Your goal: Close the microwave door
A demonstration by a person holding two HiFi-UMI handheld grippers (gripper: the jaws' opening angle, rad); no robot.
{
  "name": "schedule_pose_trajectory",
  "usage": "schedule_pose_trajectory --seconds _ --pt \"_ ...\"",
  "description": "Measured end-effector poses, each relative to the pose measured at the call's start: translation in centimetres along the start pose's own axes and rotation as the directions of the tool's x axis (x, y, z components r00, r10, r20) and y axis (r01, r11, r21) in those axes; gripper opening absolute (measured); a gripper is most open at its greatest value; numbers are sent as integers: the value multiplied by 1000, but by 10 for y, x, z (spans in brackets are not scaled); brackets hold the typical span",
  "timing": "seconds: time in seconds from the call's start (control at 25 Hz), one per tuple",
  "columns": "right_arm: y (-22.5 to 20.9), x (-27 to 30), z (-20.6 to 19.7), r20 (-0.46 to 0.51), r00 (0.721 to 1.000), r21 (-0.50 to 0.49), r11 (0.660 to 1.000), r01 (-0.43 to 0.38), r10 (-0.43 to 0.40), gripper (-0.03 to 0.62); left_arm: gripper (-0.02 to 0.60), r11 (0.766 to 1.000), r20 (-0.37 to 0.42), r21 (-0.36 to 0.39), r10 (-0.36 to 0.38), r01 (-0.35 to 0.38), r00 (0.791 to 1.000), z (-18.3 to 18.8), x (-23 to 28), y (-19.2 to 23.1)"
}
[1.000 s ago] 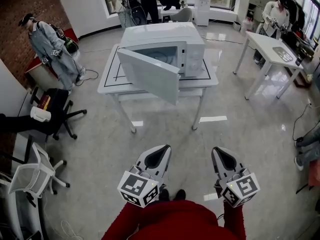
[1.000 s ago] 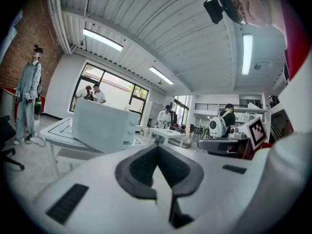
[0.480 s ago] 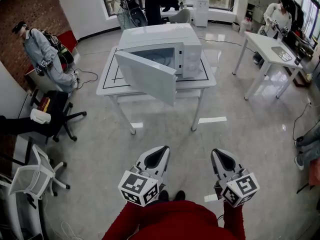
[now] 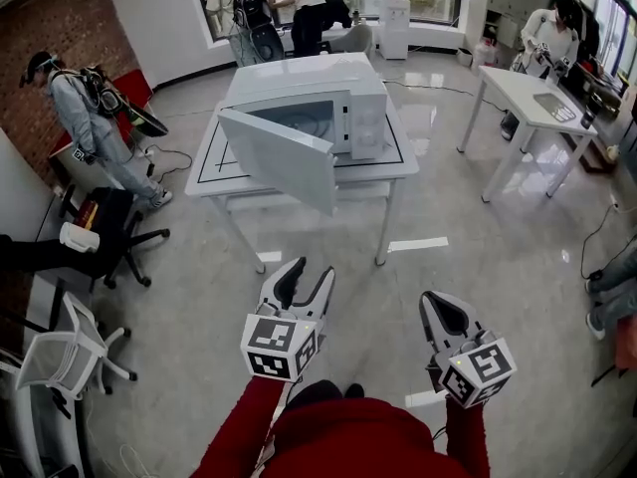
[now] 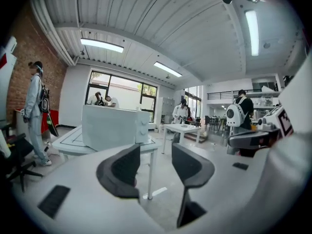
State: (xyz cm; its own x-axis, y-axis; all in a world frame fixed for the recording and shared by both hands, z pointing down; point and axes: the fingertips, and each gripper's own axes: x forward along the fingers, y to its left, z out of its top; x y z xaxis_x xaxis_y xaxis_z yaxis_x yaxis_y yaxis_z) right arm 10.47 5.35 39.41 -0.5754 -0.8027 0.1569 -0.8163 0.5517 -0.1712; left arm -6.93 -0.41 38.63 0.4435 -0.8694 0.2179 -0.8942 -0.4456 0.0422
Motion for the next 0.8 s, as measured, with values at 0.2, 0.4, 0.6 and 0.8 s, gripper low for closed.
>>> schedule_pose_trajectory --seconds 0.2,0.4,0.6,0.8 --pt "-8 -3 5 22 1000 -11 1000 -11 11 14 236 994 37 63 82 -84 996 27 22 17" --pt "-18 2 7 31 999 3 1000 -8 8 14 245 990 21 73 119 -120 993 35 53 34" --pt "-34 21 8 18 1000 9 1000 5 -5 14 245 991 14 49 122 -123 992 38 95 51" --pt "-60 51 8 1 999 20 999 38 -38 14 245 993 -7 50 106 -106 994 33 139 69"
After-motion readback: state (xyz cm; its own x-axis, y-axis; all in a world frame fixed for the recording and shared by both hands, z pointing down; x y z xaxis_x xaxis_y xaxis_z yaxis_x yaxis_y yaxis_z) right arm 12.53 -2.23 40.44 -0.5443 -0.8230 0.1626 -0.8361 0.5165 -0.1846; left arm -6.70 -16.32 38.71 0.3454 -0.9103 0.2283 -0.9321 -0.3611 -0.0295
